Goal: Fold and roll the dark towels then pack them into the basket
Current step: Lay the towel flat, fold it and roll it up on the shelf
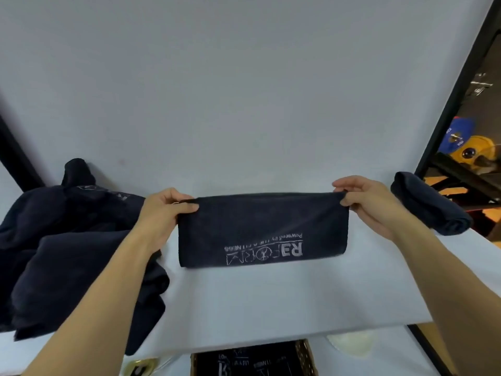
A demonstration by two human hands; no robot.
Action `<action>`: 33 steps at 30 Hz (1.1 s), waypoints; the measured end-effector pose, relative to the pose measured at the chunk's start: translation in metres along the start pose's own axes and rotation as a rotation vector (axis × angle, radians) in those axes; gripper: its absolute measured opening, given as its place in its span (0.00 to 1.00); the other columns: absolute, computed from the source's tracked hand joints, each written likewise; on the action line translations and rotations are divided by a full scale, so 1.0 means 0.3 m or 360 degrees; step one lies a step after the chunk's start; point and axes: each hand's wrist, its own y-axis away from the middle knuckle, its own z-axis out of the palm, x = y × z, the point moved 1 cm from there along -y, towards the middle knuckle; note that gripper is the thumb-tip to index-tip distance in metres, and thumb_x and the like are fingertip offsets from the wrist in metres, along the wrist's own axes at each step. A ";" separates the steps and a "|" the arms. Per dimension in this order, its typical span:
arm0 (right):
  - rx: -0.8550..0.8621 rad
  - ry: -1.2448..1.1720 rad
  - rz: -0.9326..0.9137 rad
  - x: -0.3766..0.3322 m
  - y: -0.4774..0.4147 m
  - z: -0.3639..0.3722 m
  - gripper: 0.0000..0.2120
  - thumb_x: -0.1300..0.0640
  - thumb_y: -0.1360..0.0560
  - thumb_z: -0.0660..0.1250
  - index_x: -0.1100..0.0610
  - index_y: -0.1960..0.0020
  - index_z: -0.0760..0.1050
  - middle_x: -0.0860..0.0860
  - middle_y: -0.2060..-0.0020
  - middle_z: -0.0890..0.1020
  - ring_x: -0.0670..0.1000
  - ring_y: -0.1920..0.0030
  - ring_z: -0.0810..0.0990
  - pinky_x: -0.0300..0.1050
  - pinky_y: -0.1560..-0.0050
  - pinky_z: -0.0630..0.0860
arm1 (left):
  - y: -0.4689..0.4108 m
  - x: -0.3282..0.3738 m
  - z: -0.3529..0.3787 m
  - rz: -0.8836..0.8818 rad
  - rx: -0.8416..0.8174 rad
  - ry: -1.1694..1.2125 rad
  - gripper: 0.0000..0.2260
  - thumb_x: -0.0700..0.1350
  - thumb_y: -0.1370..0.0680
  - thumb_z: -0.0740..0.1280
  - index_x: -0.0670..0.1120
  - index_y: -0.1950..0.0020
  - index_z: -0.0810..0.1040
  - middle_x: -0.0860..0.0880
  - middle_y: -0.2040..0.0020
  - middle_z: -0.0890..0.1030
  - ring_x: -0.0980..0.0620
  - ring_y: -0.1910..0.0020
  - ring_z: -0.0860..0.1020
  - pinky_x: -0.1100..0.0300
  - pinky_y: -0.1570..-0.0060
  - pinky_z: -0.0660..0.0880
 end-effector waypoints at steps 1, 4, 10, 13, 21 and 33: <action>0.0078 0.0052 0.0004 0.017 -0.045 0.012 0.19 0.76 0.30 0.62 0.58 0.50 0.80 0.54 0.54 0.81 0.51 0.52 0.79 0.40 0.51 0.74 | -0.049 -0.022 0.013 -0.0009 0.0096 -0.0061 0.11 0.27 0.32 0.72 0.42 0.64 0.77 0.42 0.59 0.82 0.44 0.57 0.81 0.55 0.51 0.79; 0.0243 0.0419 0.0124 0.122 -0.157 0.059 0.17 0.73 0.30 0.65 0.57 0.47 0.79 0.55 0.49 0.81 0.55 0.48 0.79 0.42 0.50 0.74 | -0.175 -0.138 0.042 -0.0102 0.0370 -0.0505 0.09 0.32 0.30 0.75 0.43 0.60 0.78 0.43 0.56 0.82 0.40 0.51 0.81 0.53 0.49 0.77; 0.0218 0.1288 -0.0575 0.206 -0.119 0.263 0.17 0.60 0.21 0.62 0.55 0.33 0.73 0.51 0.34 0.74 0.52 0.37 0.75 0.42 0.36 0.67 | -0.125 -0.220 0.226 0.0705 0.0262 -0.1570 0.13 0.44 0.21 0.66 0.45 0.37 0.75 0.44 0.35 0.75 0.44 0.39 0.74 0.51 0.37 0.69; -0.0414 0.1715 -0.0665 0.277 -0.102 0.390 0.22 0.47 0.17 0.54 0.50 0.25 0.63 0.48 0.24 0.64 0.49 0.24 0.60 0.49 0.24 0.54 | -0.083 -0.302 0.326 0.0610 -0.0441 -0.2045 0.24 0.58 0.18 0.54 0.52 0.23 0.61 0.48 0.22 0.60 0.47 0.23 0.57 0.46 0.24 0.52; -0.0242 0.2135 -0.0050 0.344 -0.300 0.197 0.26 0.39 0.18 0.43 0.46 0.23 0.54 0.48 0.23 0.58 0.54 0.23 0.55 0.64 0.28 0.53 | -0.152 -0.321 0.150 -0.0032 -0.0100 -0.2465 0.30 0.65 0.19 0.45 0.52 0.21 0.52 0.46 0.21 0.55 0.42 0.23 0.53 0.41 0.25 0.50; -0.0575 0.1123 0.0755 0.148 -0.191 0.135 0.15 0.59 0.31 0.75 0.66 0.47 0.80 0.60 0.55 0.84 0.56 0.60 0.83 0.48 0.58 0.82 | -0.204 -0.139 0.074 0.0003 0.0212 -0.1701 0.18 0.40 0.23 0.66 0.45 0.33 0.74 0.41 0.40 0.79 0.40 0.41 0.76 0.48 0.41 0.72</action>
